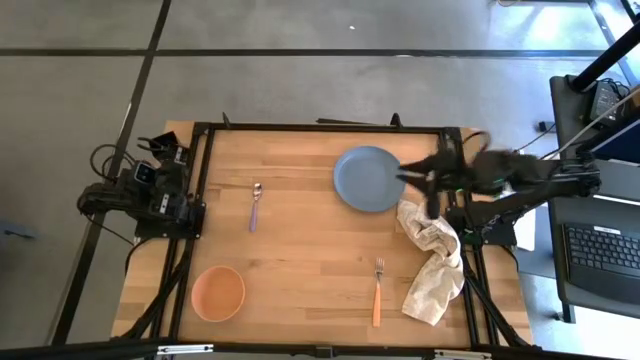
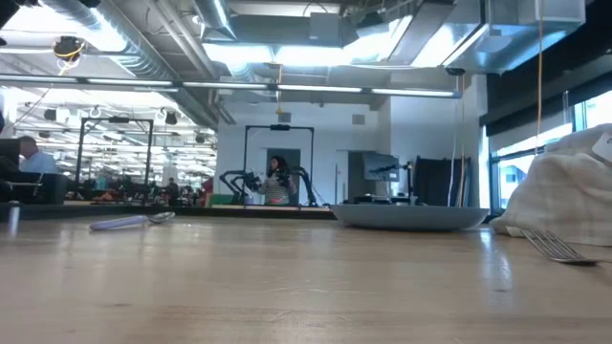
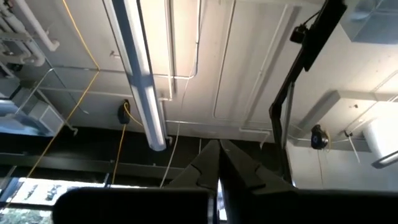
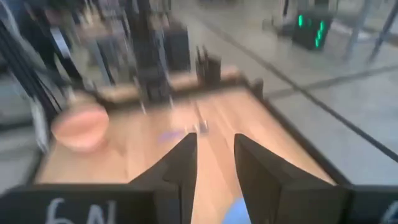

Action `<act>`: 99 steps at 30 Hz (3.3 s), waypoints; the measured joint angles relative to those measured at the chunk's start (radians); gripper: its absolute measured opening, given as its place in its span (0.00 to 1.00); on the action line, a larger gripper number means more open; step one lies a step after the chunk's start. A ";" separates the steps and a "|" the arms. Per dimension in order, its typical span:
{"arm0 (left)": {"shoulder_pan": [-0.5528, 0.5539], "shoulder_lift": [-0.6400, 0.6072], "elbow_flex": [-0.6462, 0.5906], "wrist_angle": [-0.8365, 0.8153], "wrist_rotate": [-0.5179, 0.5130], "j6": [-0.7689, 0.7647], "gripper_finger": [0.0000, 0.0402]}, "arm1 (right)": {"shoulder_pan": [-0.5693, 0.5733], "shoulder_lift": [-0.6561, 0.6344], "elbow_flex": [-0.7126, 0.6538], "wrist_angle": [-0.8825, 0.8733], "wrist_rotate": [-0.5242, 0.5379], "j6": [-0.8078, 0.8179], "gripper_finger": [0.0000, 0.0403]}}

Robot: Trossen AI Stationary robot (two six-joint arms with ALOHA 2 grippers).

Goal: Set table place
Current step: Place the blue plate in the center of the table

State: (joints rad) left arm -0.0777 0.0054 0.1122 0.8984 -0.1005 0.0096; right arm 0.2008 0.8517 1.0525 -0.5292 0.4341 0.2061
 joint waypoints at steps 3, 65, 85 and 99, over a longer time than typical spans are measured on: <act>0.000 0.000 0.032 -0.004 0.001 -0.030 0.04 | 0.000 0.082 -0.007 0.018 0.001 -0.001 0.27; 0.000 0.001 0.128 -0.232 -0.100 -0.034 0.21 | -0.250 0.853 -0.007 0.026 -0.287 0.286 0.27; 0.000 0.001 0.127 -0.233 -0.100 -0.033 0.26 | -0.257 0.874 -0.007 0.056 -0.240 0.285 0.27; 0.000 0.001 0.127 -0.233 -0.129 -0.033 0.27 | -0.258 0.956 -0.008 0.090 -0.209 0.286 0.27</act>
State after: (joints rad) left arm -0.0776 0.0063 0.2394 0.6657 -0.2291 -0.0236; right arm -0.0570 1.8076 1.0443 -0.4397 0.2253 0.4923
